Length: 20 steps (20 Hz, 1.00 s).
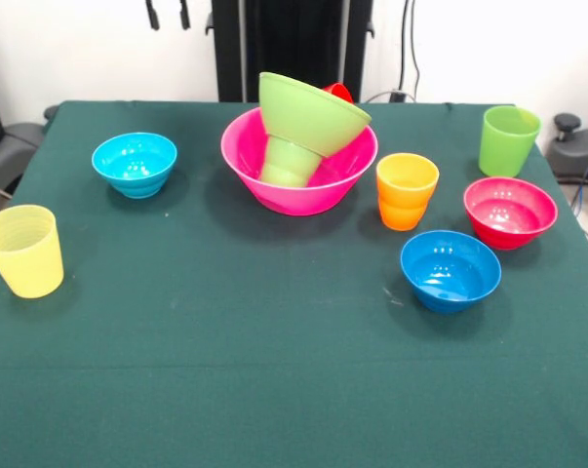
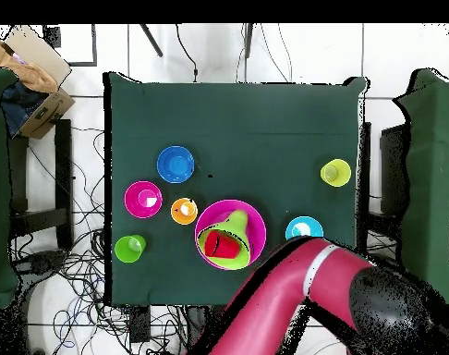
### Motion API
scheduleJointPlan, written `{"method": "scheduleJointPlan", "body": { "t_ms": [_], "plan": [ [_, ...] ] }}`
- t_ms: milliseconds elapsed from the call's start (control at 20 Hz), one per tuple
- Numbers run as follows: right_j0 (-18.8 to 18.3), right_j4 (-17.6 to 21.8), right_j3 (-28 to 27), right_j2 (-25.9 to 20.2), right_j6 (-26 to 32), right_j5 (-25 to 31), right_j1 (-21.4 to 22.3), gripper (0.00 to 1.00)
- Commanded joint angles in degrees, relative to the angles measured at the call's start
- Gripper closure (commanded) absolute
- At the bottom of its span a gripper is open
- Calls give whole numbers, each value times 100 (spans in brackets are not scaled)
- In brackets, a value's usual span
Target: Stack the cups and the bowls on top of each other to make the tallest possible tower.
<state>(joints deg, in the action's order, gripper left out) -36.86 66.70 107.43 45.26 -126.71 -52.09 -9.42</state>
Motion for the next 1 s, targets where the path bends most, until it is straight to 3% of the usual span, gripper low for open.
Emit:
{"method": "scheduleJointPlan", "body": {
  "t_ms": [50,550,850,1000],
  "plan": [
    [-488,-621,-1109,-1178,2645,-663,-641,0],
    [-1160,-368,-1790,-1681,3328,-1448,-1036,0],
    [-1699,812,-2134,-2293,3137,-2855,-943,0],
    [-1746,966,-2148,-2340,3476,-3128,-928,0]
  ]
}}
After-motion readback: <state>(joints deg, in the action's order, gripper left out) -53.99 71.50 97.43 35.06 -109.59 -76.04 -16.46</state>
